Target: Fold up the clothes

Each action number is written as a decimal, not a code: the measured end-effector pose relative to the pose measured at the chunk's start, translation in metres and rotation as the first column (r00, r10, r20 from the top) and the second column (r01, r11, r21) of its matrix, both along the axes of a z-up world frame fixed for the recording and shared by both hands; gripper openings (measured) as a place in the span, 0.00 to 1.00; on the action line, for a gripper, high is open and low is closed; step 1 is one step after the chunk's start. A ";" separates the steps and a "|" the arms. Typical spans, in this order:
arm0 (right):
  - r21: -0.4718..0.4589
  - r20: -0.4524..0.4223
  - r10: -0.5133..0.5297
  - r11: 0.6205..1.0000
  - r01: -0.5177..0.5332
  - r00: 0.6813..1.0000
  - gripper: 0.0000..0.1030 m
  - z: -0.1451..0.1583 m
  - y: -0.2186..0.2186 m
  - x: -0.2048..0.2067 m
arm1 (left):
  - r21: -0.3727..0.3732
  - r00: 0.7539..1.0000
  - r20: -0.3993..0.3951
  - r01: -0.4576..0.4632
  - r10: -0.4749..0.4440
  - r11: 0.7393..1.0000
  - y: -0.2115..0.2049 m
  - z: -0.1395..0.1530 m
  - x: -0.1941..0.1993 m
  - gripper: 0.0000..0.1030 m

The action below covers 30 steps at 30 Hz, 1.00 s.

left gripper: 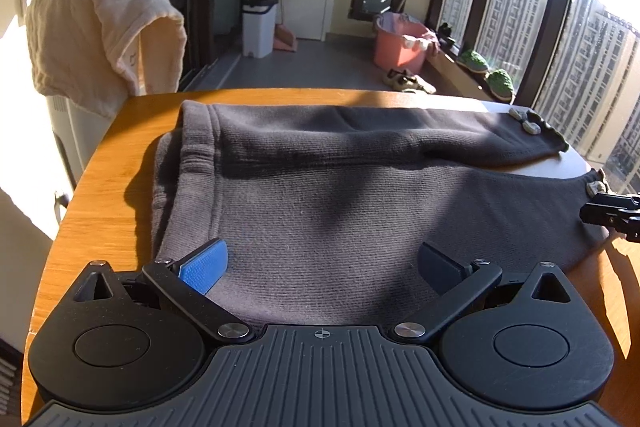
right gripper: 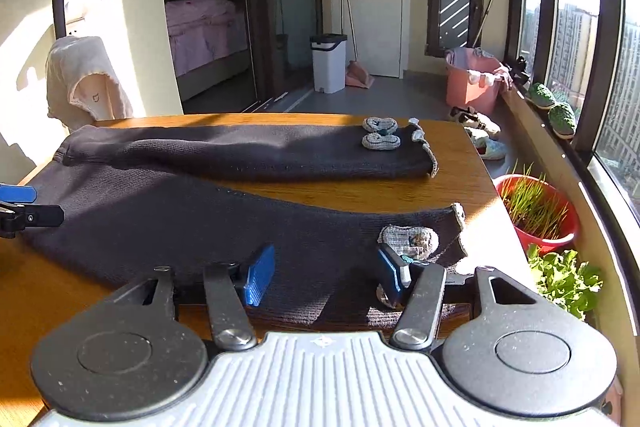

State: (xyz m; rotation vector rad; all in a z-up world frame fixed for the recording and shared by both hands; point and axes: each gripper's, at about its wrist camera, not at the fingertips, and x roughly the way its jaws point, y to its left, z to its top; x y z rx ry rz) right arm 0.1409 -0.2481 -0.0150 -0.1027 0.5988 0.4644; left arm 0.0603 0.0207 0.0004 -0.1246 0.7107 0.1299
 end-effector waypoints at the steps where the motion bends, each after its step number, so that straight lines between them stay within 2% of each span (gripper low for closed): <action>1: 0.012 0.025 -0.020 1.000 0.020 0.999 0.60 0.002 -0.002 -0.007 | 0.016 1.000 0.007 -0.001 0.001 1.000 -0.002 -0.001 -0.002 1.00; 3: 0.055 0.066 -0.061 0.997 0.057 0.996 0.78 0.005 -0.008 -0.026 | 0.053 0.998 0.045 -0.036 0.034 0.998 -0.008 0.000 -0.010 1.00; 7: 0.118 0.075 -0.116 0.987 0.107 0.990 0.85 0.008 -0.020 -0.056 | 0.068 0.976 0.178 -0.142 0.128 0.988 -0.018 0.007 -0.040 1.00; 9: 0.139 0.047 -0.127 0.983 0.119 0.991 0.95 0.008 -0.021 -0.068 | 0.051 0.974 0.177 -0.151 0.139 0.987 -0.026 0.007 -0.051 1.00; 11: 0.160 0.005 -0.133 0.978 0.131 0.991 0.98 0.006 -0.022 -0.078 | 0.054 0.977 0.170 -0.143 0.133 0.988 -0.037 0.008 -0.061 1.00; 15: 0.162 -0.092 -0.139 0.975 0.153 0.986 1.00 0.001 -0.012 -0.088 | 0.062 0.990 0.097 -0.106 0.100 0.992 -0.061 0.005 -0.072 1.00; 19: 0.133 -0.131 -0.135 0.979 0.152 0.982 1.00 -0.002 0.001 -0.093 | 0.033 0.993 0.021 -0.121 0.120 0.992 -0.072 -0.001 -0.077 1.00; 24: 0.082 -0.132 -0.189 0.976 0.201 0.973 1.00 -0.003 0.016 -0.096 | 0.081 0.987 -0.031 -0.155 0.158 0.985 -0.079 -0.004 -0.075 1.00; 27: 0.024 -0.123 -0.201 0.978 0.205 0.972 1.00 -0.004 0.029 -0.096 | 0.091 0.987 -0.037 -0.155 0.159 0.984 -0.080 -0.004 -0.075 1.00; 30: -0.072 -0.109 -0.189 0.981 0.182 0.976 1.00 -0.006 0.042 -0.096 | 0.090 0.987 -0.037 -0.156 0.159 0.984 -0.080 -0.004 -0.075 1.00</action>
